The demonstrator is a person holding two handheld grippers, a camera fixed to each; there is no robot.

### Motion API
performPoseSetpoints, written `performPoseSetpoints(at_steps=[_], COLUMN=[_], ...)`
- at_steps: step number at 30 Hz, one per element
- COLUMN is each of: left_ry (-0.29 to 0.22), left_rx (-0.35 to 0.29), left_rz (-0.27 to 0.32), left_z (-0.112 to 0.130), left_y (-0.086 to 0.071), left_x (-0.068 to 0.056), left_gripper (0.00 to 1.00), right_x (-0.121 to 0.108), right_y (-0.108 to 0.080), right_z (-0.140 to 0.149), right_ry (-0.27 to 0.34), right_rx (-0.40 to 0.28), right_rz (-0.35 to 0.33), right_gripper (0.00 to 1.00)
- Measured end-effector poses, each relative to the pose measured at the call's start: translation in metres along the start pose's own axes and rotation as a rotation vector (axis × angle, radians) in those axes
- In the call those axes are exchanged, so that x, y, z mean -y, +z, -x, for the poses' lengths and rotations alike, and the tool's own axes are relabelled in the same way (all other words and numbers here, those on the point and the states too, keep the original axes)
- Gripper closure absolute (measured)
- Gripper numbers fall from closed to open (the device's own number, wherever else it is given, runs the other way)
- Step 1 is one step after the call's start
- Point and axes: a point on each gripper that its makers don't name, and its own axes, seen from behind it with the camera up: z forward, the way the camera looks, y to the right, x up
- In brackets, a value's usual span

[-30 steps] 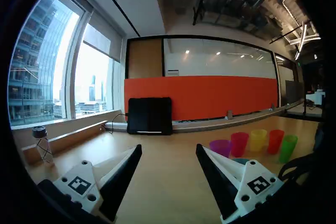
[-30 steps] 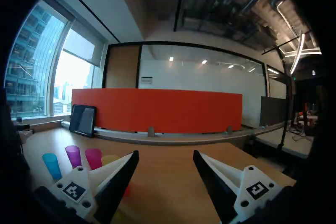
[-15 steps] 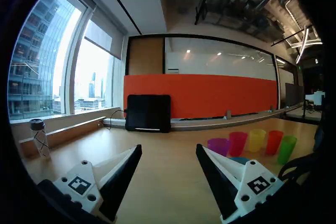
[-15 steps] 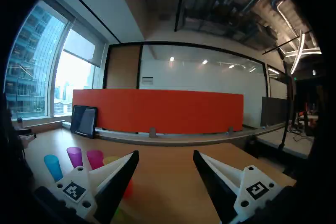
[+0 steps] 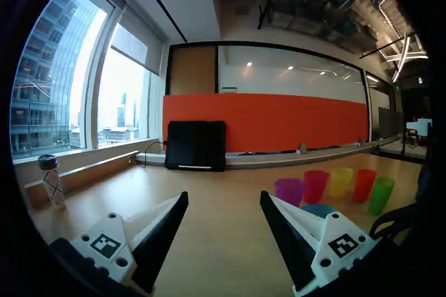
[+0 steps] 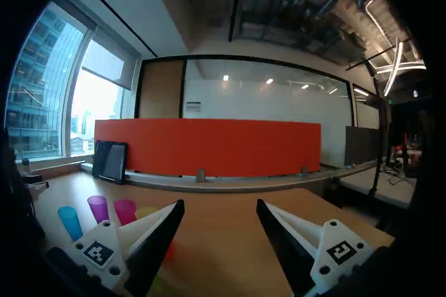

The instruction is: Pour water

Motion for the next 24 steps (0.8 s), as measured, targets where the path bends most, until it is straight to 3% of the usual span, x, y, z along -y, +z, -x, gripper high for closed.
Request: performPoseSetpoints(at_steps=[24], left_ry=[0.006], left_rx=[0.004], left_rz=[0.005], left_z=[0.0009], left_y=[0.0012], left_x=[-0.0006], left_gripper=[0.04], right_x=[-0.0052], right_y=[-0.0073], right_z=[-0.0053], right_ry=[-0.025], right_rx=[-0.037], right_rz=[-0.007], right_gripper=[0.0])
